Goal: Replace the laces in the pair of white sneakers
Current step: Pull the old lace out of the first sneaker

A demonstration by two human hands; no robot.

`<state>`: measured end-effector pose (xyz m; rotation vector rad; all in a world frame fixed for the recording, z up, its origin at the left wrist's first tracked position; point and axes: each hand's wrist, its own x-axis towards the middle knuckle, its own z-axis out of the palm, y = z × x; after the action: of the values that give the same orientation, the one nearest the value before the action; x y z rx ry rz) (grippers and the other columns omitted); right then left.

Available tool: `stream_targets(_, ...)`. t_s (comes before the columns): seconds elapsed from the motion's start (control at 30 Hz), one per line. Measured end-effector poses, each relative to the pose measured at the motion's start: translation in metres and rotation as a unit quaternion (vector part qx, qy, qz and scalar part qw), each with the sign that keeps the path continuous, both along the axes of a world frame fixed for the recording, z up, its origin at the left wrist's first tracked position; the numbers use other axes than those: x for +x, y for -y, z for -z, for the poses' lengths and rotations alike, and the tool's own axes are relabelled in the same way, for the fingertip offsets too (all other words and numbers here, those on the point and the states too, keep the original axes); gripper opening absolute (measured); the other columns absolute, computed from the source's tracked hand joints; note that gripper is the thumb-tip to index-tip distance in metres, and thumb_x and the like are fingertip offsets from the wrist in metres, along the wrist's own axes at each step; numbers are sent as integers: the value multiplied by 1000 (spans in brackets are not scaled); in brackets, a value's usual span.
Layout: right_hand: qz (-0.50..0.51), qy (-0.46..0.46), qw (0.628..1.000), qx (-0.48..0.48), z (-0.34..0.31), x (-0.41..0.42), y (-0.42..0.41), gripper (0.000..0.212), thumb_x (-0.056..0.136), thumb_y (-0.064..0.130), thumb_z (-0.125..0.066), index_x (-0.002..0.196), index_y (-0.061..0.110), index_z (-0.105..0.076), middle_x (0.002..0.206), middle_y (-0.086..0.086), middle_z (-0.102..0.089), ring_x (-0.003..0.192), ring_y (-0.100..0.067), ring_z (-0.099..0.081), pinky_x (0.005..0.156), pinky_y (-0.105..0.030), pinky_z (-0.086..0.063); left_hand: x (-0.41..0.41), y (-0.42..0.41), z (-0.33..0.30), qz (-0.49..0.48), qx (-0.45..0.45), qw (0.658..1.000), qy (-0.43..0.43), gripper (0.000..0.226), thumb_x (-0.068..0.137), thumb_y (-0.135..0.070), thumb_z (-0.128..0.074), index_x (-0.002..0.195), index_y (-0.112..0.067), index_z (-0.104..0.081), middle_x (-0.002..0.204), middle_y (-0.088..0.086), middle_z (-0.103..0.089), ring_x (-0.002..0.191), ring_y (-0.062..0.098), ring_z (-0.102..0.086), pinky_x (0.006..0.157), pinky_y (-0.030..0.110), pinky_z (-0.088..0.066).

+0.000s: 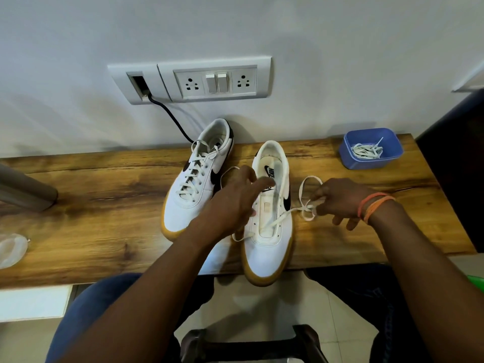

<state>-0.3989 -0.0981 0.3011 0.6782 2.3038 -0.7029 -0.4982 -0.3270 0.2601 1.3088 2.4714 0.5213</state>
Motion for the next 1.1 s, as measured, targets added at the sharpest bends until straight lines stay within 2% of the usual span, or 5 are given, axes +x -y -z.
stream_targets(0.17,-147,-223,962,55,-1,-2,41,10,87,25,-65,92,25,-74,93,5,-71,83,-18,-65,71,-29,-52,-3,0,5,34,-20,995,-90,55,68,-19,-85,118,-27,-63,131,6,-38,115,27,-48,74,45,-56)
stream_targets(0.3,-210,-177,959,71,16,4,86,31,87,35,-67,117,29,-68,107,-1,-68,98,-25,-65,77,-31,-51,-1,-2,9,26,26,997,-67,40,66,-17,-86,99,-23,-65,124,7,-37,108,27,-50,64,43,-56)
stream_targets(0.5,-191,-194,954,124,32,9,86,11,89,24,-60,89,24,-71,92,-3,-69,87,-27,-65,65,-28,-43,2,-8,9,35,30,998,-35,30,74,-18,-81,100,-25,-68,144,1,-32,115,28,-52,78,43,-55)
stream_targets(0.9,192,-284,937,69,33,42,22,31,88,8,-64,65,27,-59,73,1,-65,73,-25,-66,71,-40,-56,-1,-8,18,68,63,995,24,21,74,-6,-76,89,-22,-76,132,6,-54,111,30,-54,86,47,-50)
stream_targets(1.1,-28,-308,947,84,30,45,71,20,87,25,-62,106,23,-68,96,-1,-72,87,-25,-66,74,-31,-51,6,-5,7,68,25,997,10,31,79,-23,-77,109,-33,-73,146,-1,-38,128,25,-38,96,42,-45)
